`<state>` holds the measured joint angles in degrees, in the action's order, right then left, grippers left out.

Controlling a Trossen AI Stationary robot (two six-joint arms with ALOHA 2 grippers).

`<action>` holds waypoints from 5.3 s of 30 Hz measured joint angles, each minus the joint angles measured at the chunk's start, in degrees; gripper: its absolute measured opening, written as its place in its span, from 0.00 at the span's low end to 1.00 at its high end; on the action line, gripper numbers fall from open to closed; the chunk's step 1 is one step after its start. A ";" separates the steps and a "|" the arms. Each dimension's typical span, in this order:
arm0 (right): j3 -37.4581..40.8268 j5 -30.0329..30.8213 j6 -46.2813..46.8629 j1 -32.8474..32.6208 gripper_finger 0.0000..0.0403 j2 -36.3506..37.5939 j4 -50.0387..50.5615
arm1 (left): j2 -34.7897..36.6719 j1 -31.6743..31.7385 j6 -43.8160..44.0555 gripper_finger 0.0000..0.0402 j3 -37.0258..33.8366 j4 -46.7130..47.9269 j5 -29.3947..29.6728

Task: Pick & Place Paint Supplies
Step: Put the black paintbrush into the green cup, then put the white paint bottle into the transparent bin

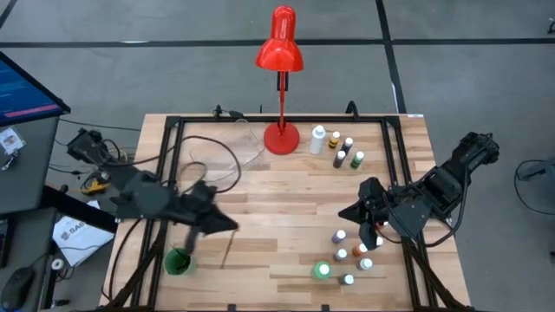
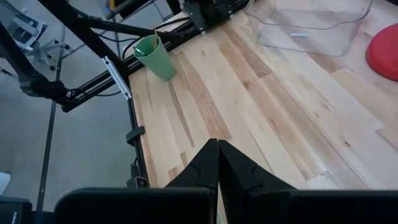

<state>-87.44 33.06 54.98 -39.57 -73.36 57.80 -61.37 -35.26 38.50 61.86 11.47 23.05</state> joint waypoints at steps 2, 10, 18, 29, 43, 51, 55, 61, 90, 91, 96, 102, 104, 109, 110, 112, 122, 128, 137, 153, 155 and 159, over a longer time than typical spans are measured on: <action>0.00 0.00 0.00 0.00 0.00 0.00 0.00 | 2.65 -2.58 -0.36 0.00 -1.21 0.10 0.11; 0.00 0.02 1.03 1.32 0.00 0.00 0.00 | 11.89 -13.16 -7.21 0.00 -4.23 0.04 2.75; 0.00 0.01 1.31 3.16 0.00 0.00 -0.02 | 18.85 -20.98 -11.38 0.00 -10.03 0.06 10.09; 0.00 0.00 3.58 4.13 0.00 -0.01 -0.02 | 24.26 -27.75 -6.55 0.00 -23.95 -0.01 15.45; 0.03 -0.18 5.08 5.50 0.00 -2.26 0.14 | 29.56 -33.71 -0.40 0.00 -35.99 -0.36 18.29; 0.02 -1.60 5.08 5.91 0.00 -2.98 -0.31 | 29.41 -33.86 0.00 0.01 -39.28 -1.25 20.17; 0.02 -1.66 5.07 5.92 0.00 -2.97 -0.69 | 29.41 -33.83 1.04 0.05 -39.40 -1.35 20.20; 0.02 -1.61 5.07 5.95 0.00 -2.97 -1.03 | 29.38 -33.77 5.72 0.19 -39.43 -2.38 21.15; -0.11 4.51 -10.21 17.15 0.00 6.61 -0.94 | 8.77 -5.90 -61.81 0.45 -13.49 -60.83 54.92; -0.11 4.53 -9.36 17.51 0.00 6.96 1.34 | 6.87 -4.40 -61.85 0.48 -12.18 -60.73 54.88; -0.10 4.55 -9.66 23.77 0.06 5.35 14.92 | -0.21 -0.46 -60.35 0.59 -5.92 -60.77 54.95; -0.09 4.46 -14.07 33.88 0.25 0.89 22.99 | -5.00 0.69 -59.37 0.64 0.82 -60.54 52.68; -0.09 4.03 -19.67 36.45 0.32 0.08 22.76 | -5.39 0.59 -55.95 0.64 1.77 -60.34 45.24; 0.10 -3.40 -32.90 43.54 0.49 -0.23 18.23 | -4.21 2.52 -40.43 0.62 2.40 -53.58 26.35; 0.35 -5.04 -35.21 45.04 0.51 -0.19 17.01 | -3.96 3.52 -36.95 0.62 2.41 -50.54 23.36; 0.73 -9.17 -39.91 48.39 0.55 0.10 14.83 | -3.82 5.85 -30.72 0.61 2.32 -45.27 16.17; 2.56 -20.14 -53.37 60.00 0.62 -4.73 3.65 | -3.66 17.22 -19.98 0.65 2.30 -35.96 -4.44; 5.34 -25.50 -56.27 63.61 0.62 -10.65 -1.50 | -1.18 19.21 -19.98 0.66 2.30 -30.67 -7.30; 5.13 -25.78 -58.58 67.14 0.62 -17.90 -5.18 | 5.87 19.34 -20.52 0.66 2.26 -23.37 -7.37; 20.08 -26.95 -52.35 68.59 0.04 -2.21 -27.87 | 12.37 19.23 -24.55 0.57 2.23 -13.81 -7.20; 24.01 -26.94 -50.83 68.98 0.03 -1.29 -33.05 | 13.11 19.23 -24.56 0.53 2.23 -13.14 -7.20; 30.48 -26.79 -50.45 68.50 0.01 -1.02 -42.48 | 13.54 19.23 -25.16 0.43 2.23 -12.80 -7.19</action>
<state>-56.96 6.27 4.53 28.93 -74.39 15.32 -47.84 -16.03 13.34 64.10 -1.32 15.86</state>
